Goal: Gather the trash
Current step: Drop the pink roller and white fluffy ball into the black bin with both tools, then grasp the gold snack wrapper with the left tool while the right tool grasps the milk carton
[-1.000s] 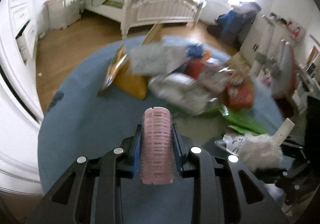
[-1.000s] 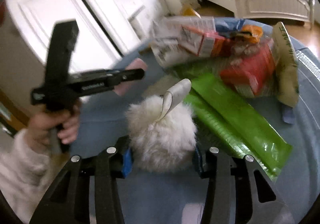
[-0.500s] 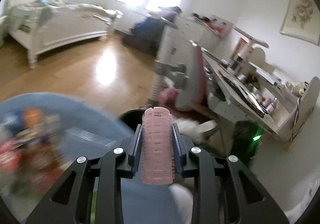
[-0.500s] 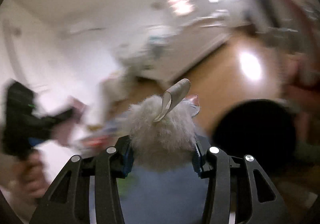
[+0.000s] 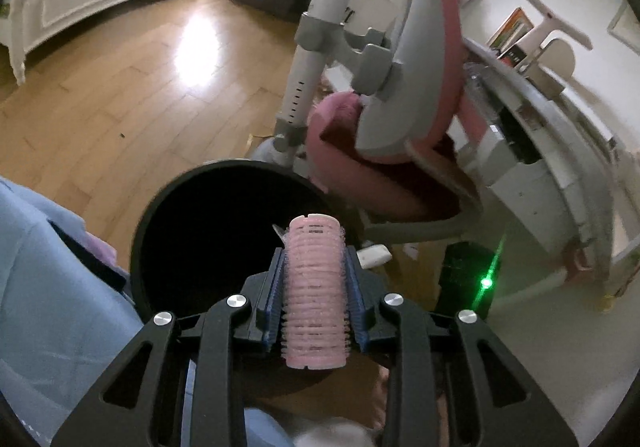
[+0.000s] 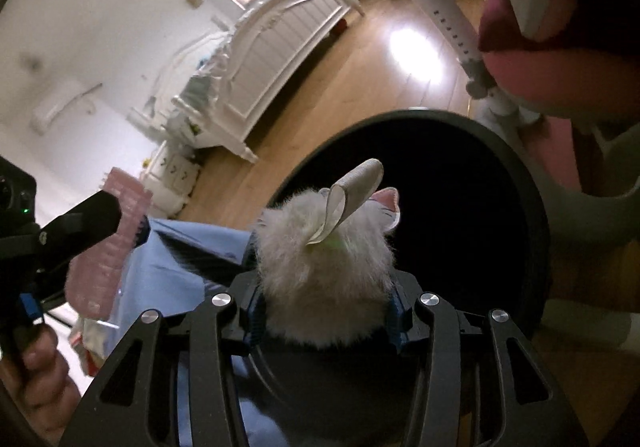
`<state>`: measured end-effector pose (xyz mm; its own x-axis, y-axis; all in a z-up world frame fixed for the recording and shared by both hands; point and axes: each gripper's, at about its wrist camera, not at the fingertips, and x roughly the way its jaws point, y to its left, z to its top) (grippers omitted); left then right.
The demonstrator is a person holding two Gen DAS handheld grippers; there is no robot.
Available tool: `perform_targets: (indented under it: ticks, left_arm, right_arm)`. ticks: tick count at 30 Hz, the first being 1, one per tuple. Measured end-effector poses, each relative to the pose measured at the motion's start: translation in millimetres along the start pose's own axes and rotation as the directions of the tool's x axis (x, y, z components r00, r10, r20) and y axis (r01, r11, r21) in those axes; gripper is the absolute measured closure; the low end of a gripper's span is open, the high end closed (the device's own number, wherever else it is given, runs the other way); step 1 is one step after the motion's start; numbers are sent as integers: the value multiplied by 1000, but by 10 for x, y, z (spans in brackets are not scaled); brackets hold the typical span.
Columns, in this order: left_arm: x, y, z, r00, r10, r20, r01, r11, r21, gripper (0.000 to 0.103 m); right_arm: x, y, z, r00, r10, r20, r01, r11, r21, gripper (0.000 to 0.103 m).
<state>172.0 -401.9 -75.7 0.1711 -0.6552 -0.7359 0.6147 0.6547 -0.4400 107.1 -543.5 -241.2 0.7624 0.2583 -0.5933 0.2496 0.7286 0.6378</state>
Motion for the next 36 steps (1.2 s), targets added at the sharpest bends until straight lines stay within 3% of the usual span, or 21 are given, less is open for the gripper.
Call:
perform_targets:
  ticks: [3,5,6,7,12,15,18,21,24,28,32,33,34,36]
  left_arm:
    - [30,-16,67,1000,4,-1,-4,1000,2,69]
    - [41,-8,83,1000,31,-4,-31,1000,1,49]
    - [43,-29,103,999,50,2,-50,999,0,29]
    - [2,-32,106,997,69,19,-69,998,-2,19]
    - [-395,-3,48,996,52,78,-51,999,-20,19]
    - [-777,10,-37,991,35,132,-32,999,-22,19]
    - [-1337,150,-204,979,49,197,-39,998,-53,19]
    - [-1857,421,-415,960,99,262,-73,992,-107,19]
    - [-2328,767,-631,940,158,302,-104,977,-189,19]
    - [-3022,1439,-930,892,295,342,-197,936,-292,19]
    - [-3432,2065,-1018,859,406,311,-301,893,-334,20]
    - [-3453,2158,-1006,858,418,298,-316,887,-336,21]
    - [-3453,2315,-960,868,413,276,-319,889,-327,25]
    - [-3361,2607,-839,902,369,224,-295,906,-303,36]
  right_arm:
    - [65,7,64,1000,-1,-16,1,1000,5,51]
    - [96,20,85,1000,-4,-27,4,1000,11,44]
    - [101,31,86,1000,-8,-29,8,1000,16,37]
    - [89,57,93,1000,-9,-26,10,1000,20,32]
    - [-118,277,74,1000,-16,7,16,1000,5,29]
    - [-300,638,92,999,20,33,-18,998,-57,29]
    - [-451,1240,87,996,90,20,-85,980,-181,25]
    - [-473,1918,19,989,143,-45,-150,938,-313,24]
    - [-343,2492,-105,965,212,-155,-256,894,-368,25]
    - [-57,3127,-333,940,217,-262,-314,847,-429,25]
    - [245,3711,-592,893,236,-384,-402,801,-444,25]
    - [321,3825,-652,880,237,-411,-420,793,-441,25]
    - [438,3987,-735,855,242,-458,-450,785,-426,25]
    - [589,4158,-817,824,250,-509,-482,783,-395,25]
